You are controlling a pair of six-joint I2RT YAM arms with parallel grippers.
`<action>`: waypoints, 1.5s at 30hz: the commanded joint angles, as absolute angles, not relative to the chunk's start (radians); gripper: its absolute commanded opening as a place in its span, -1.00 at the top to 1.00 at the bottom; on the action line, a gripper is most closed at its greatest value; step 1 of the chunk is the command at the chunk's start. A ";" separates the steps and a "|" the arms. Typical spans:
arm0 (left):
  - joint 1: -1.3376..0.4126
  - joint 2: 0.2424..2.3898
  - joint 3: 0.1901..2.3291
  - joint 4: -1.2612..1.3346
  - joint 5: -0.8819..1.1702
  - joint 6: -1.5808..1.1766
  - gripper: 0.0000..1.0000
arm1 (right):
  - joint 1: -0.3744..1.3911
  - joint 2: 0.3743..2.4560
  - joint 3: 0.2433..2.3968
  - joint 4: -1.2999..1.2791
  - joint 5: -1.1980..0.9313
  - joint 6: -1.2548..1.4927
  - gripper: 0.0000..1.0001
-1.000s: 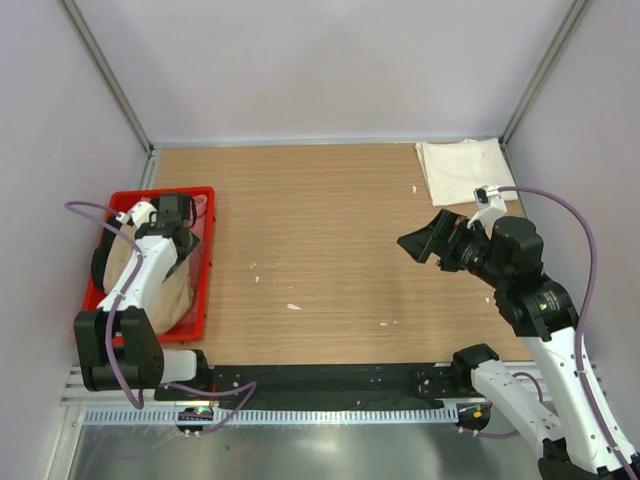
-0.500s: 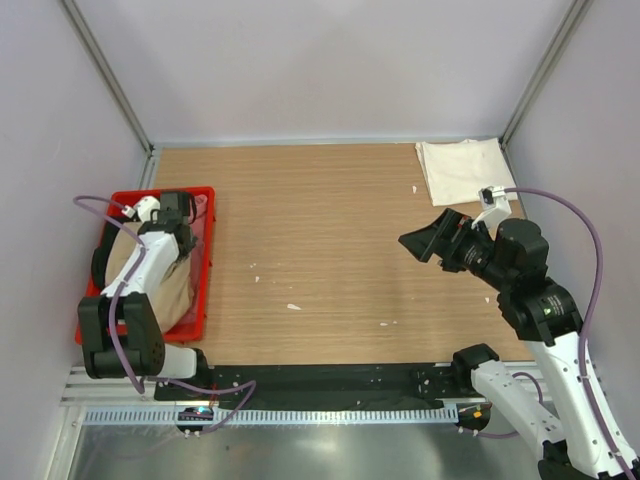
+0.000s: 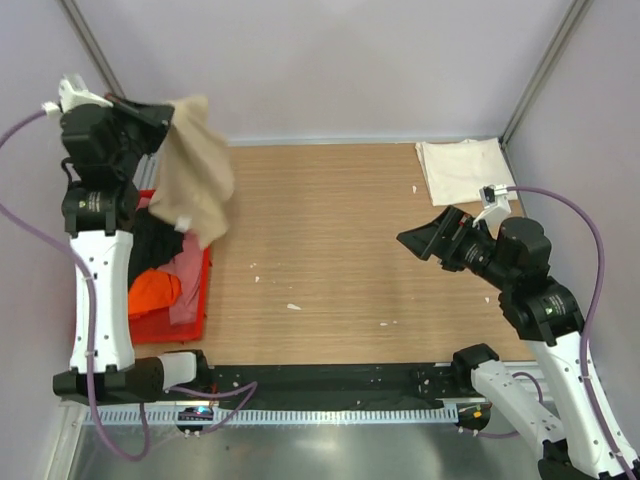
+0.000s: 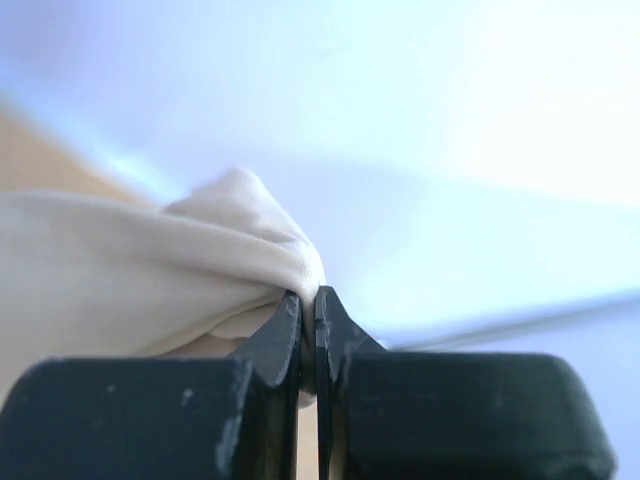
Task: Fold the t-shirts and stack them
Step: Grab the tshirt from the pile, then move the tshirt to the center of the board
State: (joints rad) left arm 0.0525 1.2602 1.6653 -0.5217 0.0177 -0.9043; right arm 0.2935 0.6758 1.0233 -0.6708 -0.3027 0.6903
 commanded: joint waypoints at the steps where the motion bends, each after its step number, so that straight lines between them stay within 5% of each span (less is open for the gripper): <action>1: 0.009 1.236 1.791 -0.273 0.355 -1.109 1.00 | 0.298 0.695 1.080 -0.650 -0.338 0.709 -0.99; 6: -0.119 1.160 1.636 -0.206 0.414 -1.106 1.00 | 0.298 0.704 1.114 -0.735 -0.269 0.687 -0.99; 14: -0.277 1.005 0.863 -0.121 0.367 -1.052 0.74 | 0.298 0.675 1.063 -0.807 -0.194 0.678 -0.97; 17: -0.342 1.025 0.706 -0.201 0.335 -0.944 0.30 | 0.298 0.650 1.006 -0.845 -0.102 0.660 -0.97; 21: -0.406 1.025 0.692 -0.366 0.187 -0.847 -0.20 | 0.298 0.646 0.921 -0.870 0.033 0.661 -0.92; 24: -0.431 1.038 0.730 -0.420 0.118 -0.798 -0.39 | 0.298 0.698 0.855 -0.790 0.058 0.667 -0.86; 36: -0.701 1.480 1.107 -0.514 -0.097 -0.687 -0.38 | 0.298 1.189 0.859 -0.405 -0.018 0.588 -0.19; 45: -0.715 1.531 1.074 -0.615 -0.328 -0.654 -0.43 | 0.299 1.393 0.856 -0.295 -0.043 0.551 -0.15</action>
